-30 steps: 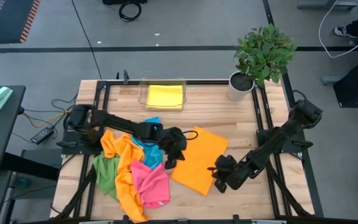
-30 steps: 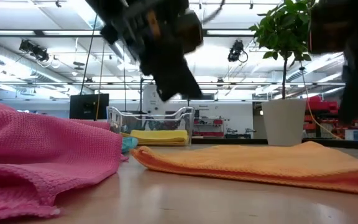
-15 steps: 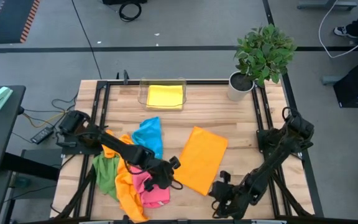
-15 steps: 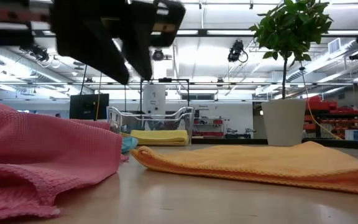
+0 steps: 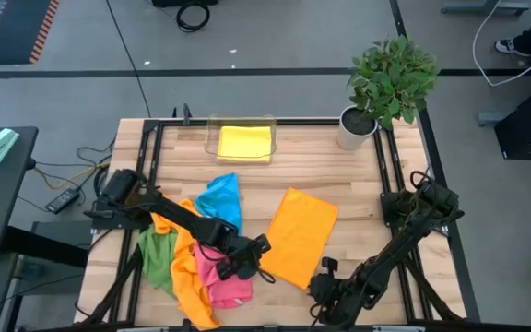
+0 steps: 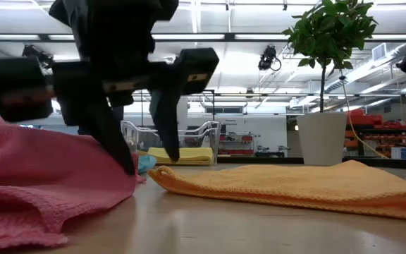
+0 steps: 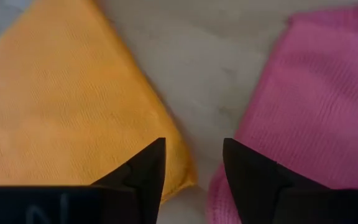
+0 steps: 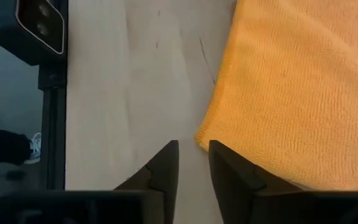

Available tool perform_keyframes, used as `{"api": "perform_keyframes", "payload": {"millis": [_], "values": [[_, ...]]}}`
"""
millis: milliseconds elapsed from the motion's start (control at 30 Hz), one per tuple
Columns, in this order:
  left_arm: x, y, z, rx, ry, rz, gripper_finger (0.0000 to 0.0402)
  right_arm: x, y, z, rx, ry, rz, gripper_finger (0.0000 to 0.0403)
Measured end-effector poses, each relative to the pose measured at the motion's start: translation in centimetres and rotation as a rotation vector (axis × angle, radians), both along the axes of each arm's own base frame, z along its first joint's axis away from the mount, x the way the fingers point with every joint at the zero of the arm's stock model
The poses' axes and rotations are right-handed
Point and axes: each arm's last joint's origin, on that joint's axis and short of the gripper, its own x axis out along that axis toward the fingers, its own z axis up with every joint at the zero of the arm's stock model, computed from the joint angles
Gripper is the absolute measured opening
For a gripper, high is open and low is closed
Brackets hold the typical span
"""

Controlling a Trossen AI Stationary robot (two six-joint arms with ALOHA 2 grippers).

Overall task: Fold microfiber towels
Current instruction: Fold the orange microfiber towel

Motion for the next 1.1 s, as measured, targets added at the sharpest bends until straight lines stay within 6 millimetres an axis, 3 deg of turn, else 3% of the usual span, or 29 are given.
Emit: {"api": "perform_keyframes", "payload": {"millis": [233,533,733,900,1100], "values": [[0.6,1.0,-0.6,0.033,-0.005,0.037,0.0152,0.1,0.3,0.3,-0.016,-0.029,0.063,0.0121],[0.4,1.3,-0.7,0.056,0.020,0.022,0.0152,0.2,0.2,0.2,-0.190,-0.031,0.261,0.0159],[0.3,1.4,-0.8,0.060,0.030,0.022,0.0141,1.2,-0.5,-1.3,-0.262,0.013,0.303,0.0191],[0.3,1.4,-0.8,0.054,0.032,0.031,0.0131,1.4,-0.7,-2.7,-0.273,0.046,0.293,0.0190],[0.5,0.9,-1.8,-0.003,0.069,0.040,0.0122,1.4,-0.6,-2.8,-0.253,0.049,0.270,0.0170]]}}
